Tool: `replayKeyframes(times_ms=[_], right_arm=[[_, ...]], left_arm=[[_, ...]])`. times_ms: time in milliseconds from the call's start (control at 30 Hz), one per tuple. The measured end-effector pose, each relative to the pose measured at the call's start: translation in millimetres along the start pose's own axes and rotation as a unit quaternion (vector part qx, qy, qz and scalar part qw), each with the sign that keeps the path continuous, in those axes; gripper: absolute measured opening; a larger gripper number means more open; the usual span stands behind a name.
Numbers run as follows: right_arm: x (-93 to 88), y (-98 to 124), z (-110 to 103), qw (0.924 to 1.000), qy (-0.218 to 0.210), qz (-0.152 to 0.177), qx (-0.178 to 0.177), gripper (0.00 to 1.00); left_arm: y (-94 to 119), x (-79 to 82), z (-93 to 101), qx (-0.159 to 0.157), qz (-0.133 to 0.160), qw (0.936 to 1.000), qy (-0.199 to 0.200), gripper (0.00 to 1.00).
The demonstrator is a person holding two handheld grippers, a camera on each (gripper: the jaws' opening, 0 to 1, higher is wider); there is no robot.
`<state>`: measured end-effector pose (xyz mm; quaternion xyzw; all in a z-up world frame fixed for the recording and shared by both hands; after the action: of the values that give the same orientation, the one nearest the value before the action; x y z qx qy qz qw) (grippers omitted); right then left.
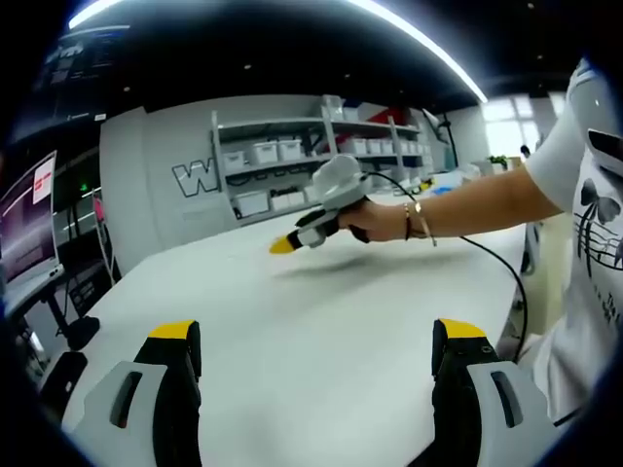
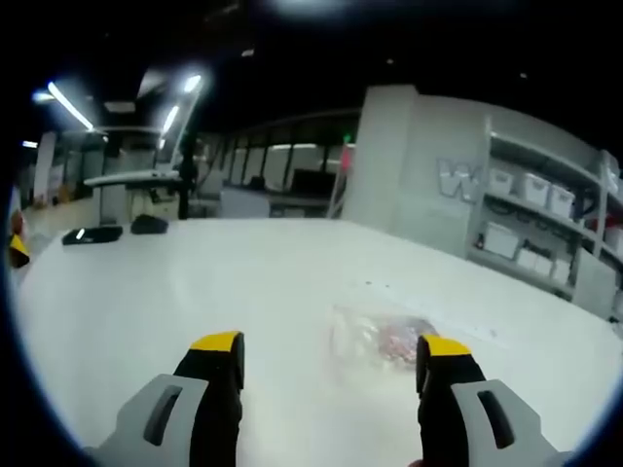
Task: Open the resealable bag by pulling the two sides of the seal apart until the entire bag opening is separated and visibly accessible.
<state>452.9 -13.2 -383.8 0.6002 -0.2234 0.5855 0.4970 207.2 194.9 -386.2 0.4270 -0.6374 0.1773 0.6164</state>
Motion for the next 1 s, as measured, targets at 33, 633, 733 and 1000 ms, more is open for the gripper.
replayKeyframes(times_ms=[33,633,733,1000], right_arm=[[0.7,2,0,1.0,0.0,0.002,0.0,0.73],[11.4,30,-11,0.9991,-0.011,0.037,0.017,0.8],[12.7,34,-13,0.9988,-0.013,0.043,0.02,0.8],[6.3,41,-12,0.9985,-0.022,0.045,0.02,0.81]], left_arm=[[0,-0.1,0.5,0.0,0.0,1.0,0.0,0.98],[5,1.0,5.8,0.0,-0.001,1.0,-0.005,0.98],[5,0.9,6.8,-0.001,-0.002,1.0,-0.006,0.98],[4,1.1,8.6,-0.002,-0.001,1.0,-0.006,0.98]])
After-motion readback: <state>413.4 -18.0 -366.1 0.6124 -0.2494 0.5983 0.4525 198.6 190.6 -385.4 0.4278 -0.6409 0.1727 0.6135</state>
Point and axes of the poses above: the point that each gripper's makers call its tool centre point, and the gripper's own axes: y roughly backward along the fingers, z roughly to its right, x roughly out of its top, the point moved 6 cm from there along y, roughly backward along the fingers, and after that the axes turned 6 degrees about -z, right-handed, at the moved point
